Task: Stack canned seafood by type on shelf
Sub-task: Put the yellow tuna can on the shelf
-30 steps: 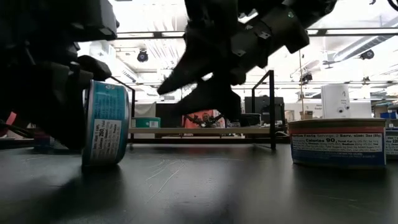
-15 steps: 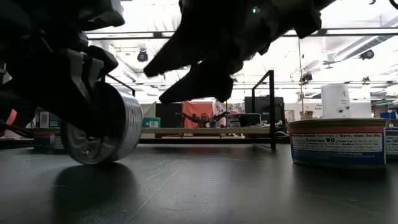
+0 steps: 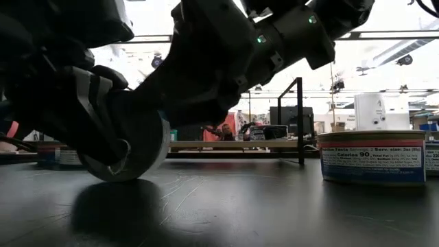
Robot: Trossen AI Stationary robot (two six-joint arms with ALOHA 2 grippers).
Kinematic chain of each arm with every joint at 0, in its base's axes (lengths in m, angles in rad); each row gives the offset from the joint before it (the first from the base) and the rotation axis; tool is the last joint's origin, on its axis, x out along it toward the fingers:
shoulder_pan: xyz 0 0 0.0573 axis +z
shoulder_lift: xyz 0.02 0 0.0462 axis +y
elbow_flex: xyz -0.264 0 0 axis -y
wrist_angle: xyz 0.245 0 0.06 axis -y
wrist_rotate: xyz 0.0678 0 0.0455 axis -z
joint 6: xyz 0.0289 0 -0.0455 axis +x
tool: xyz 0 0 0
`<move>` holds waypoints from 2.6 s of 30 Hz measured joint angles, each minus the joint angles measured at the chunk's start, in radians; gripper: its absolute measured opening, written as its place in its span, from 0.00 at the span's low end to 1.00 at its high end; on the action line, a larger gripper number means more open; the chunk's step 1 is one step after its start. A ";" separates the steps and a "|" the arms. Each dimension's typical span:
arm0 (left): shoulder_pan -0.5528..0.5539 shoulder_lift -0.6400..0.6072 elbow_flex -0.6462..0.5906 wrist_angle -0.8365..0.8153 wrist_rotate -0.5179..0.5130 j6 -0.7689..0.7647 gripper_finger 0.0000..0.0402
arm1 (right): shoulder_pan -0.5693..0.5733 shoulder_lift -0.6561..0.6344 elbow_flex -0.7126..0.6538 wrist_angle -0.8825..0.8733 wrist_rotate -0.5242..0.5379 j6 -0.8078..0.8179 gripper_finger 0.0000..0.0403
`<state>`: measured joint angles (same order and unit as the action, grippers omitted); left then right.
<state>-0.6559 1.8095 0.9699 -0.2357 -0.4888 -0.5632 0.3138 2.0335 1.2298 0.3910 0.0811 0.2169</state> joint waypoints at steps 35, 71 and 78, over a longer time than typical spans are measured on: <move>-0.027 -0.029 0.133 -0.143 -0.331 0.267 0.00 | -0.011 -0.458 -0.516 0.262 0.030 0.045 0.34; 0.075 -0.310 -0.212 0.914 -0.633 0.693 0.00 | 0.019 -0.506 -0.620 0.433 -0.072 0.306 0.34; 0.103 -0.336 -0.226 0.891 -0.357 0.642 0.07 | 0.010 -0.506 -0.623 0.430 -0.051 0.403 0.34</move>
<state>-0.5526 1.4734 0.7437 0.6549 -0.8457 0.0784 0.3241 1.5276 0.6064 0.8213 0.0297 0.6202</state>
